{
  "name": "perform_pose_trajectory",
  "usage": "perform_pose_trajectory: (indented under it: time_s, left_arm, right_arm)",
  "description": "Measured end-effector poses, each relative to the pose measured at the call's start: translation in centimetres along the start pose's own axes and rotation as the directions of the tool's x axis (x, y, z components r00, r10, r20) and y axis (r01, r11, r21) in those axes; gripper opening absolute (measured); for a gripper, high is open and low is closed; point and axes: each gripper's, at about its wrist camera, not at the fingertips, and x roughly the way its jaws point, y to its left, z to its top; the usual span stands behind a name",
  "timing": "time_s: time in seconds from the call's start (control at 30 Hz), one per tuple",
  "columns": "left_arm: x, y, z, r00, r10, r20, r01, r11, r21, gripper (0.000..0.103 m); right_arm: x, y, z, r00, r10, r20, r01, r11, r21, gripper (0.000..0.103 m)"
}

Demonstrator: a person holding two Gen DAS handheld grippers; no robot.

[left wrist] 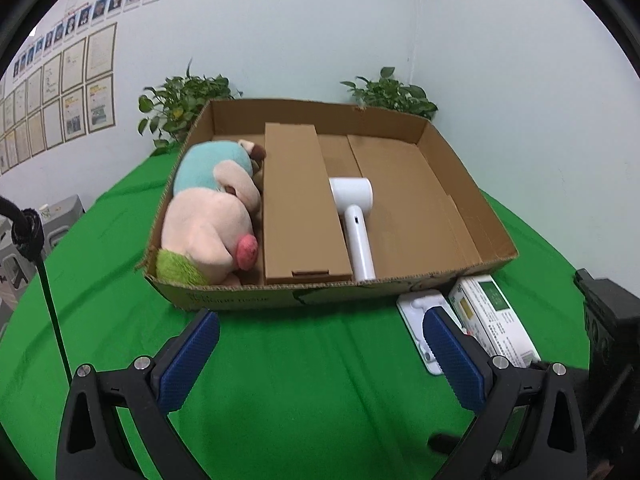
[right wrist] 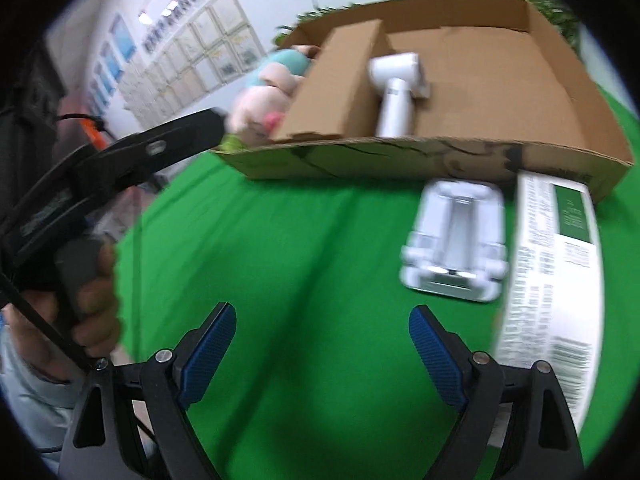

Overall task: Organize objects
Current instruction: 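Withdraw both grippers from the tray toward the white phone stand, then move the right gripper over the white folding phone stand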

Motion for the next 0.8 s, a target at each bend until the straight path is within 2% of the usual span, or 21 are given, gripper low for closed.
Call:
perform_pose_trajectory:
  time_s: [0.2, 0.3, 0.5, 0.57, 0.63, 0.67, 0.7, 0.77, 0.8]
  left_arm:
    - [1.3, 0.2, -0.8, 0.999, -0.029, -0.041, 0.029, 0.999, -0.018, 0.103]
    - [2.1, 0.4, -0.9, 0.996, -0.06, -0.062, 0.058, 0.998, -0.038, 0.103]
    - [3.4, 1.1, -1.4, 0.99, -0.089, -0.108, 0.082, 0.994, -0.071, 0.103]
    - [3.5, 1.3, -1.5, 0.991, -0.077, -0.113, 0.07, 0.995, -0.072, 0.103]
    - [3.6, 1.6, -1.6, 0.99, -0.077, -0.117, 0.068, 0.995, -0.078, 0.103]
    - [3.7, 1.7, -1.6, 0.99, -0.081, -0.119, 0.071, 0.994, -0.084, 0.103]
    - [3.7, 1.8, -1.6, 0.989, -0.085, -0.121, 0.074, 0.993, -0.091, 0.103]
    - [3.8, 2.0, -1.7, 0.988, -0.095, -0.124, 0.083, 0.991, -0.105, 0.103]
    - [3.8, 2.0, -1.7, 0.987, -0.099, -0.125, 0.086, 0.99, -0.108, 0.103]
  right_arm:
    - [-0.4, -2.8, 0.6, 0.987, -0.158, 0.0, 0.158, 0.984, 0.08, 0.09]
    - [0.0, -3.0, 1.4, 0.987, -0.158, 0.006, 0.156, 0.982, 0.104, 0.092]
    - [2.4, -1.9, 3.2, 0.977, -0.212, -0.001, 0.212, 0.977, 0.03, 0.093]
    - [2.8, -1.6, 3.5, 0.966, -0.257, -0.006, 0.257, 0.966, 0.004, 0.087]
    - [3.1, -1.4, 3.7, 0.953, -0.302, -0.009, 0.301, 0.953, -0.021, 0.059]
    - [3.1, -1.4, 3.7, 0.946, -0.323, -0.013, 0.323, 0.946, -0.029, 0.052]
    - [3.2, -1.5, 3.7, 0.939, -0.342, -0.018, 0.342, 0.939, -0.034, 0.049]
    - [3.0, -1.4, 3.5, 0.94, -0.342, -0.022, 0.341, 0.939, -0.046, 0.047]
    - [2.9, -1.2, 3.4, 0.938, -0.346, -0.022, 0.345, 0.937, -0.056, 0.043]
